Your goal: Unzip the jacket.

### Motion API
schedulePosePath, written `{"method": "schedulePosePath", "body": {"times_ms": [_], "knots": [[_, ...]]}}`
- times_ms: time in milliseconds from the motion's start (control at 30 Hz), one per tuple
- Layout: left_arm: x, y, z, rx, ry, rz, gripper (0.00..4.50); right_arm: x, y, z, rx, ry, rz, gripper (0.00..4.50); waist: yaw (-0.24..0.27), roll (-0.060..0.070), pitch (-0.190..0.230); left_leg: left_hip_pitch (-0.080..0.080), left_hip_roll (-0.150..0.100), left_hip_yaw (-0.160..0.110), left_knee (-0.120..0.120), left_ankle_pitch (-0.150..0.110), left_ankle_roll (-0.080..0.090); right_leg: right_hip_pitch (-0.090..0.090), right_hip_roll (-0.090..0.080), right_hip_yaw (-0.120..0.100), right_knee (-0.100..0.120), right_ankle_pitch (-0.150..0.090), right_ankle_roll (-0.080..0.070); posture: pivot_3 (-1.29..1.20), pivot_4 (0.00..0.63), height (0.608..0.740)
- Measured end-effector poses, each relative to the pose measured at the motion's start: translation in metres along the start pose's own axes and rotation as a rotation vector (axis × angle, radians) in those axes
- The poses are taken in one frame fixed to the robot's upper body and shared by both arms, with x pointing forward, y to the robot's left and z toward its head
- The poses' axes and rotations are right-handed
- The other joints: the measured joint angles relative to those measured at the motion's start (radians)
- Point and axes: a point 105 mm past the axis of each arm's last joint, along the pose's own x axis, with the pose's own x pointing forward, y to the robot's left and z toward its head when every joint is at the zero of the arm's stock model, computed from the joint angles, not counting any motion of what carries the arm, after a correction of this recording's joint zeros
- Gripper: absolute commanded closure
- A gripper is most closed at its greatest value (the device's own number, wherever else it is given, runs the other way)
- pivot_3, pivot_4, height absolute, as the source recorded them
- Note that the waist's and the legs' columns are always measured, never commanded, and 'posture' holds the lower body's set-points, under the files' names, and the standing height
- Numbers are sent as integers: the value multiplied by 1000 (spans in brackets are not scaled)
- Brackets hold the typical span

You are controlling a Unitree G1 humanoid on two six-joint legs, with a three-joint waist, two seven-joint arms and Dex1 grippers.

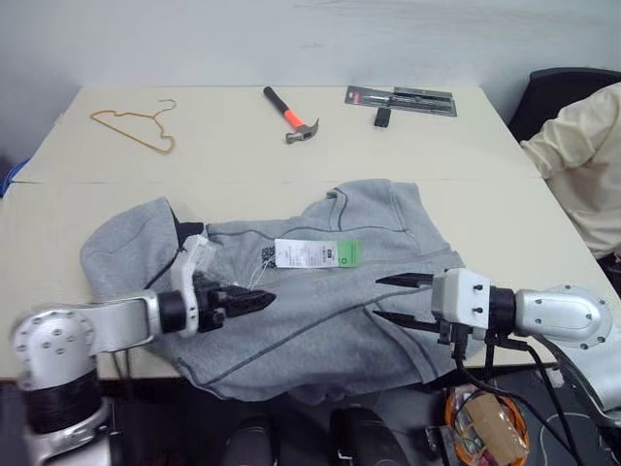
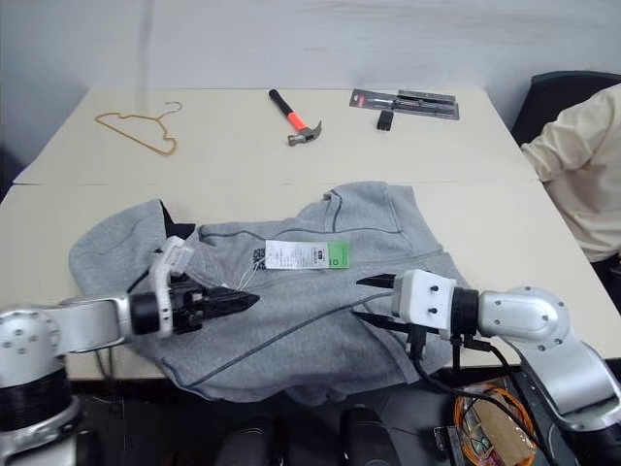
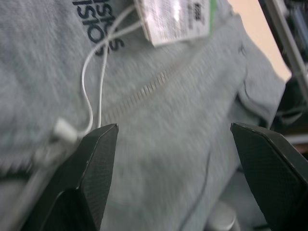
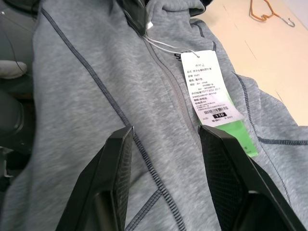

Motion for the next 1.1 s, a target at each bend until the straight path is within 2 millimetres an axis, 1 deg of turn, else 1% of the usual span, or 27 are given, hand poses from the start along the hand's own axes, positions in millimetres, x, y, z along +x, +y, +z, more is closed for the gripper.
{"method": "schedulePosePath", "body": {"times_ms": [67,133,167,267,333,367,400,467,500,533,600,667,800,867,967,1100], "knots": [[-7,-10,-6,92,70,-37,564,5,-3,-1,-20,-5,-15,2262,-1,0,0,0,0,0,-1,0,0,1,0,0,-1,0,0,0,150,740],[-12,-19,-6,201,90,-85,564,11,-4,-4,-33,-5,-32,2262,-2,0,0,0,0,0,-1,-1,0,1,0,0,-2,0,-1,0,150,740],[-14,-20,-3,278,91,-95,564,16,-6,-5,-50,-4,-46,2262,-4,1,0,0,0,1,-1,-1,0,0,0,0,-2,-1,-1,0,150,740],[-26,-14,5,528,124,-94,564,25,-12,-6,-99,-6,-102,2262,-5,3,2,0,0,2,-3,-1,-1,-1,0,0,-2,-1,-2,0,150,740],[-39,-13,17,683,122,-142,564,32,-15,-7,-129,-1,-138,2262,-6,3,2,-1,0,2,-3,-1,-1,-3,0,0,-2,-2,-3,0,150,740],[-44,-12,24,721,104,-159,564,35,-16,-7,-150,1,-149,2262,-5,4,2,-1,0,2,-3,-1,-1,-4,0,0,-2,-2,-3,0,150,740],[-50,-10,36,748,69,-168,564,40,-17,-8,-174,2,-162,2262,-5,4,2,-2,1,2,-3,-1,0,-4,1,0,-1,-2,-3,0,150,740],[-60,-2,58,828,20,-125,564,49,-21,-7,-219,3,-188,2262,-5,4,2,-3,0,3,-2,-1,1,-5,1,0,-1,-1,-3,0,150,740],[-66,8,68,904,24,-78,564,58,-26,-6,-252,-2,-217,2262,-5,4,2,-3,0,3,-2,-1,1,-5,1,0,-1,-1,-2,0,150,740],[-67,11,70,917,29,-67,564,60,-27,-5,-260,-5,-222,2262,-6,4,3,-3,0,4,-2,-1,2,-6,1,1,-1,-1,-2,0,150,740],[-64,21,66,966,90,-73,564,70,-32,-8,-286,3,-259,2262,-7,5,3,-5,0,5,-2,-2,2,-7,1,2,-1,-1,-2,0,150,740],[-54,28,61,972,109,-107,564,80,-34,-11,-317,14,-278,2262,-7,5,3,-6,0,5,-1,-2,3,-8,1,1,0,-1,-2,0,150,740],[-35,29,56,985,118,-181,564,103,-30,-11,-374,-6,-295,2262,-7,4,3,-7,1,5,0,-2,3,-9,1,1,1,-1,-1,0,150,740],[-28,29,59,999,105,-194,564,111,-25,-16,-384,0,-284,2262,-7,4,3,-7,1,5,0,-2,3,-9,1,2,1,0,-1,0,150,740],[-21,31,60,1010,105,-202,564,120,-17,-16,-376,-17,-264,2262,-8,4,3,-7,1,5,0,-2,3,-9,1,2,2,0,-1,0,150,740],[-15,35,61,1010,109,-204,564,125,-16,-14,-364,-30,-275,2262,-10,4,3,-6,1,5,0,-2,3,-9,1,2,3,0,-1,0,150,740]]}}
